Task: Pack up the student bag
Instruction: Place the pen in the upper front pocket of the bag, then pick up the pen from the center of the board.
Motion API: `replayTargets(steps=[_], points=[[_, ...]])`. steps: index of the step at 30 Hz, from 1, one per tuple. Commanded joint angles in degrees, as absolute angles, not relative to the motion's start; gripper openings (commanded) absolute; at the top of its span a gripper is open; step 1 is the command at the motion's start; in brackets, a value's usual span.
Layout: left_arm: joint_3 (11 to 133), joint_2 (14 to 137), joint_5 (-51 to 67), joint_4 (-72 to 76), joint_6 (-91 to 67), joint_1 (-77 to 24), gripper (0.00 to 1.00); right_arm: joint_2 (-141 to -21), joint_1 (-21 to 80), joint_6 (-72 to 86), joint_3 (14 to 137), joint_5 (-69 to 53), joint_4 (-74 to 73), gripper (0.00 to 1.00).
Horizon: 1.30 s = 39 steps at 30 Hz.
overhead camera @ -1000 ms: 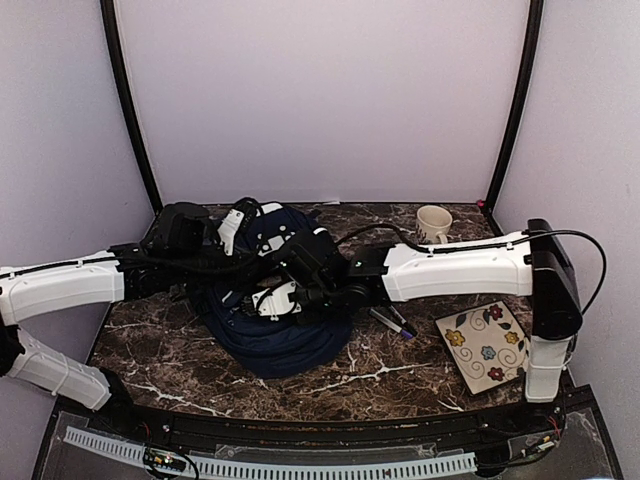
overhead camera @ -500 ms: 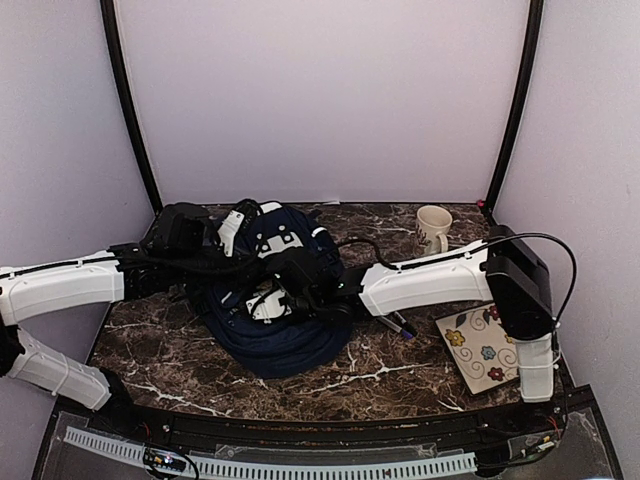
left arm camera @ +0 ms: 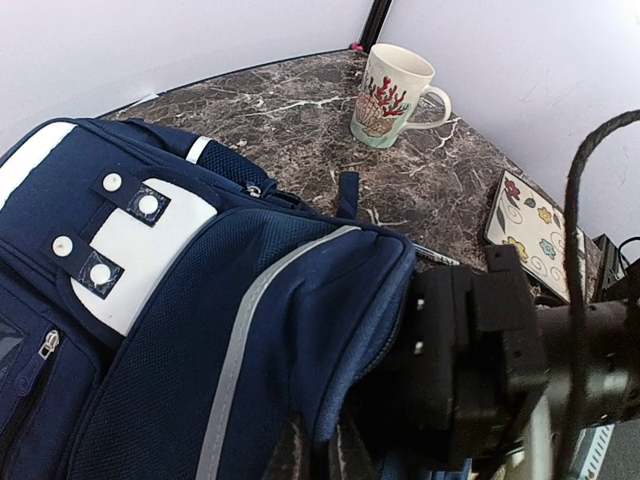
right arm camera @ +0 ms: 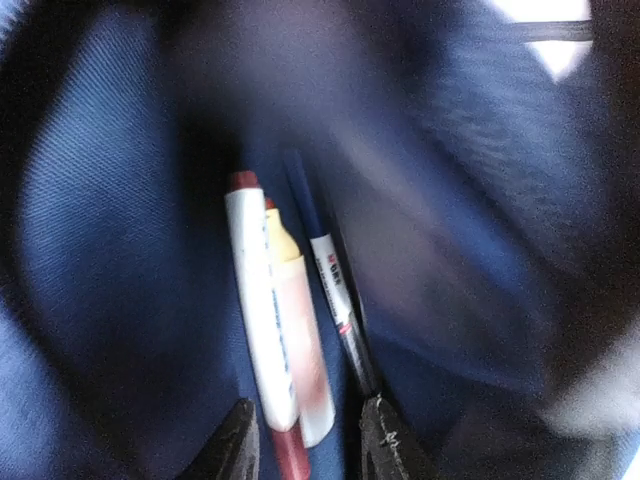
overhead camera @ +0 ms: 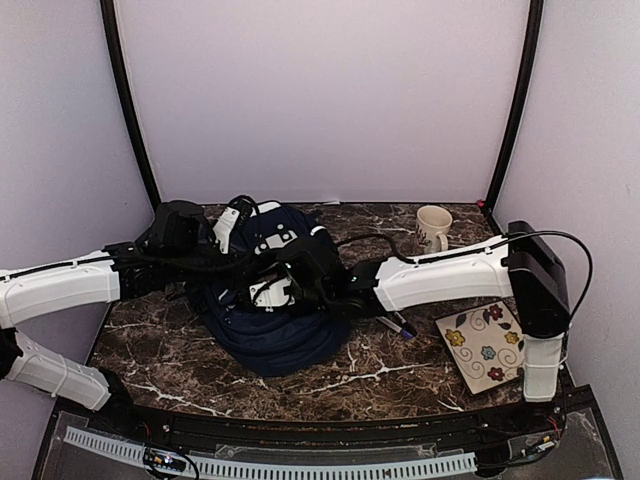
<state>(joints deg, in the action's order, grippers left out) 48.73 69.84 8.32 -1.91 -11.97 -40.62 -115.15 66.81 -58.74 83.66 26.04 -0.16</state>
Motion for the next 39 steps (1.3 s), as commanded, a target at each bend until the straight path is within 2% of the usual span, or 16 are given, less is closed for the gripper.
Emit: replayTargets(steps=[1, 17, 22, 26, 29, 39], points=[[49.9, 66.7, 8.3, 1.9, -11.3, -39.8, 0.00, -109.0, 66.9, -46.6, 86.3, 13.7, -14.6, 0.37], [48.5, 66.2, 7.9, 0.9, -11.0, -38.2, 0.00, -96.4, 64.5, -29.0, 82.7, -0.8, -34.8, 0.36], [48.2, 66.1, 7.2, 0.4, -10.7, -37.8, 0.00, -91.9, 55.2, -22.4, 78.2, -5.3, -36.9, 0.37], [47.9, 66.4, 7.6, 0.6, -10.7, -37.7, 0.00, -91.8, 44.3, -19.8, 75.2, -9.0, -39.5, 0.37], [49.0, 67.3, 8.2, -0.6, -9.1, -37.6, 0.00, -91.7, 39.9, -19.4, 72.5, -10.0, -40.8, 0.37], [60.6, 77.9, 15.5, -7.7, 2.7, -37.0, 0.00, -93.4, 38.5, -22.6, 61.4, -9.5, -38.5, 0.33]])
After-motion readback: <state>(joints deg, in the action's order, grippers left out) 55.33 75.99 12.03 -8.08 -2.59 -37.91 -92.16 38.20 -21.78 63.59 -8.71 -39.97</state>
